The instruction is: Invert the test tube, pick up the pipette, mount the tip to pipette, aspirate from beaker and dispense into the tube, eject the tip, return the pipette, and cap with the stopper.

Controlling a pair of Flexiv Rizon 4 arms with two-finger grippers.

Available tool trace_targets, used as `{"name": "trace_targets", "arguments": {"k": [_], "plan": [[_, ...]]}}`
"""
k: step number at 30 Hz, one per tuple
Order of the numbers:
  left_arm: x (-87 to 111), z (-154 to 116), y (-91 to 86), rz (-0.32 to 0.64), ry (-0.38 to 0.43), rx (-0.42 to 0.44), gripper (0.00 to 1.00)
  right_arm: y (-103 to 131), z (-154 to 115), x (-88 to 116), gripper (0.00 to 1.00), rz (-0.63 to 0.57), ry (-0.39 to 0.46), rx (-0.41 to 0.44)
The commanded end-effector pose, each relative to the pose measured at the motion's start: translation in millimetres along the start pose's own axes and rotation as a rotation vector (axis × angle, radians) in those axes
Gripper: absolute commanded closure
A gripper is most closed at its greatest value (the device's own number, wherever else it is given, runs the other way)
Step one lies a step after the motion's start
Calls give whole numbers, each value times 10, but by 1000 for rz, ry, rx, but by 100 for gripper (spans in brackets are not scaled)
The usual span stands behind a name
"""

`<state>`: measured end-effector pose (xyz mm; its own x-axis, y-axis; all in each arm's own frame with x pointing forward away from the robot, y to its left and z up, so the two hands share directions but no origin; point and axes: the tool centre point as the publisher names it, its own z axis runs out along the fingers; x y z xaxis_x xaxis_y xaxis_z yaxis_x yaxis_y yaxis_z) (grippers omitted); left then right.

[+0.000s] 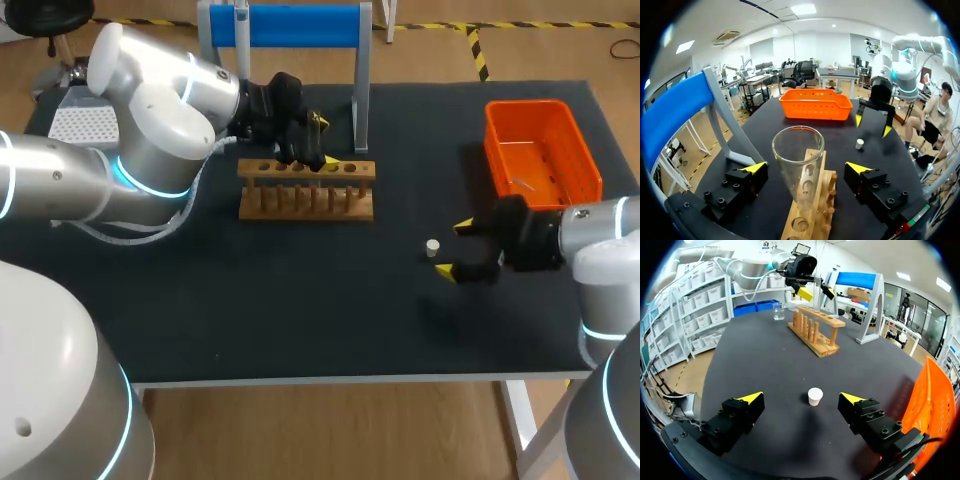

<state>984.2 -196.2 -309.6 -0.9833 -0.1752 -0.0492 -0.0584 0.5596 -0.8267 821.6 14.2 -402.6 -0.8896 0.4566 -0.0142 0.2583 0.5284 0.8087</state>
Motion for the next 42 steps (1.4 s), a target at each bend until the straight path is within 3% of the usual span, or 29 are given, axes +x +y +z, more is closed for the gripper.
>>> {"name": "trace_targets", "arguments": {"k": [1,10,19,22,33,42], "plan": [[-10,3,-6,-1,3,-4,0,15,106,-14,0,6,-10,22],[-10,3,-6,-1,3,-4,0,-6,207,-38,0,11,-16,45],[-10,3,-6,-1,3,-4,0,-28,259,-86,20,18,-48,33],[-10,3,-6,-1,3,-4,0,-32,275,-92,31,21,-55,26],[-10,3,-6,-1,3,-4,0,-49,333,-94,35,34,-68,6],[-10,3,-6,-1,3,-4,0,-53,370,-118,48,43,-78,2]]}}
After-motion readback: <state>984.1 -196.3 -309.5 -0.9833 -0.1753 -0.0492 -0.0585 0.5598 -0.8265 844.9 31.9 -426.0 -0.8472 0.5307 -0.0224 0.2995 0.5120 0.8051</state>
